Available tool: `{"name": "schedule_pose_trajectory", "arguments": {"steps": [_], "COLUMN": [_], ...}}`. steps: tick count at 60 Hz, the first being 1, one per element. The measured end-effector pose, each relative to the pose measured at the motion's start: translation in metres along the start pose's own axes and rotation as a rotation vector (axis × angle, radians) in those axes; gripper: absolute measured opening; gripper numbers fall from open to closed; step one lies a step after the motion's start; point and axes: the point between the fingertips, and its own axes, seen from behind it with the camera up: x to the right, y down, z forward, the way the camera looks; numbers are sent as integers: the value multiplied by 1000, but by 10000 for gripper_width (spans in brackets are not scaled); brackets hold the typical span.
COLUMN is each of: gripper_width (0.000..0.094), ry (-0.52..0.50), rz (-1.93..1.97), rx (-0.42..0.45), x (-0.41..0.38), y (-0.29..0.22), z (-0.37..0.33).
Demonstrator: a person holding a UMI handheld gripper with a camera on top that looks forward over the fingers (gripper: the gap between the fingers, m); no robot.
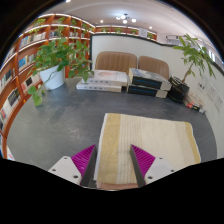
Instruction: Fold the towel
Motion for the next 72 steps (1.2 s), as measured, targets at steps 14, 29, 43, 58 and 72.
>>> {"name": "schedule_pose_trajectory", "arguments": {"steps": [14,29,43,58,72], "gripper_width": [89,60,60,248,630], "ry": [108,31,87,140,102], "rz": [-93,5,21,60,122], "rx": [11,9,144,69,19], "x": [21,31,130,259,290], "y": [1,-21,-93,-42,18], "z": [4,-10,-72,-77,-83]}}
